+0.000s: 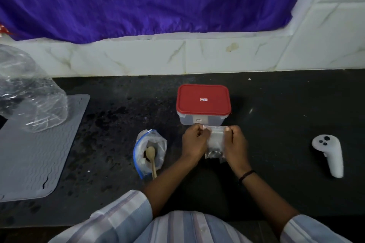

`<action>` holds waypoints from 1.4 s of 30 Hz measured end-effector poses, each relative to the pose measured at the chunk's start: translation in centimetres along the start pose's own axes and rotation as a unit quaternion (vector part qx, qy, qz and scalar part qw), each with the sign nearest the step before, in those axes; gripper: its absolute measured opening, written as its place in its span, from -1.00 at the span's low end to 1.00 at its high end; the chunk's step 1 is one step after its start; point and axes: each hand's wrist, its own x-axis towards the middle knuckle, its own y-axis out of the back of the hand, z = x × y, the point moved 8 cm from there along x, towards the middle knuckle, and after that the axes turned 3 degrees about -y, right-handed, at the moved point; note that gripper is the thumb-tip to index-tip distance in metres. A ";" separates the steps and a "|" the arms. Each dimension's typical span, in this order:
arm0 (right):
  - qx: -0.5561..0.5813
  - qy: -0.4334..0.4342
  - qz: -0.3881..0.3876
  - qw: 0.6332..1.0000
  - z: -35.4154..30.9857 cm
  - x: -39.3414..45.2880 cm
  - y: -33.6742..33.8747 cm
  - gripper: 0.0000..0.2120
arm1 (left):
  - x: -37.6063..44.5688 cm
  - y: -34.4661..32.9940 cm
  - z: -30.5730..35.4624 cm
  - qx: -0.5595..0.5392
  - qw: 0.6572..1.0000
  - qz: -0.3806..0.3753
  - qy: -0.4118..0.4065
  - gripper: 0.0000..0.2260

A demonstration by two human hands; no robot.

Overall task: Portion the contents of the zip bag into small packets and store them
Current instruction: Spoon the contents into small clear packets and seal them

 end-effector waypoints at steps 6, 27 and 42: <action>-0.161 -0.019 -0.015 0.987 3.7 3.0 2.2 -0.76 | 1.9 -3.8 -0.9 0.212 0.977 -0.025 -0.015 -0.71; -0.267 0.011 -0.029 0.963 4.6 3.8 1.5 -0.84 | 2.3 -2.8 -0.6 0.245 0.968 0.010 -0.048 -0.85; -0.173 0.339 -0.207 0.901 -7.6 -6.6 -9.6 -0.91 | -2.1 11.2 5.2 0.214 0.956 0.075 -0.186 -0.91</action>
